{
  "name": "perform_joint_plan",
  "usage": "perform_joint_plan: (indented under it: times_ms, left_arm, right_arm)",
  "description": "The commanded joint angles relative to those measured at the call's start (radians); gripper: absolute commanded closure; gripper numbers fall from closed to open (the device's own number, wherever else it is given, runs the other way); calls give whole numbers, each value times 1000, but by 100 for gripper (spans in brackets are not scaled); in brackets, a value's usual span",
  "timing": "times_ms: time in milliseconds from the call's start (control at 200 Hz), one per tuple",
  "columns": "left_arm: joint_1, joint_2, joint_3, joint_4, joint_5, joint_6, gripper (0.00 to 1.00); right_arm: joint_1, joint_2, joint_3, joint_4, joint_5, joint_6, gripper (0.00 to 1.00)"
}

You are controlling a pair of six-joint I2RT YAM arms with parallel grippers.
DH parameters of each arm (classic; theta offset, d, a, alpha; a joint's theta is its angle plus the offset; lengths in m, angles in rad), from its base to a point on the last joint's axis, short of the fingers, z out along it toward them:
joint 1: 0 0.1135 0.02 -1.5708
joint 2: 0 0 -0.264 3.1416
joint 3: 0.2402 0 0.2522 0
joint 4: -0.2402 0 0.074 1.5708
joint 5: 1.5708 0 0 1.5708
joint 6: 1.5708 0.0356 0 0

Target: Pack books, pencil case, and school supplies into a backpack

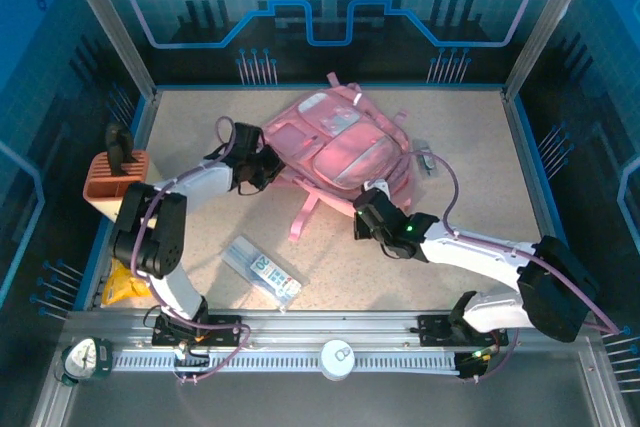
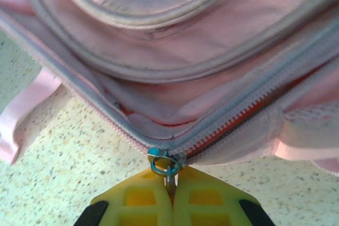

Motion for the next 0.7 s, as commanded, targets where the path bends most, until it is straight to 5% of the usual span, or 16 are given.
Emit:
perform_joint_plan:
  times_ms: [0,140,290,560,695]
  left_arm:
    - [52,60,127,47,-58,132,87]
    - [50,51,110,43,13,162,57]
    - [1,-96,-92,105,34,51,43]
    - [-188,-254,-385,290,-47,-251,33]
    - [-257,-216,-376,332,-63,-308,33]
  right_arm:
    - [45,24,43,-66,-41,4,100]
    - [70,104,89,14,-84,22,100]
    - [77,141,100,37,-83,11,100]
    - [80,159,98,47,-103,8,100]
    - [83,158,93,57,-101,13,100]
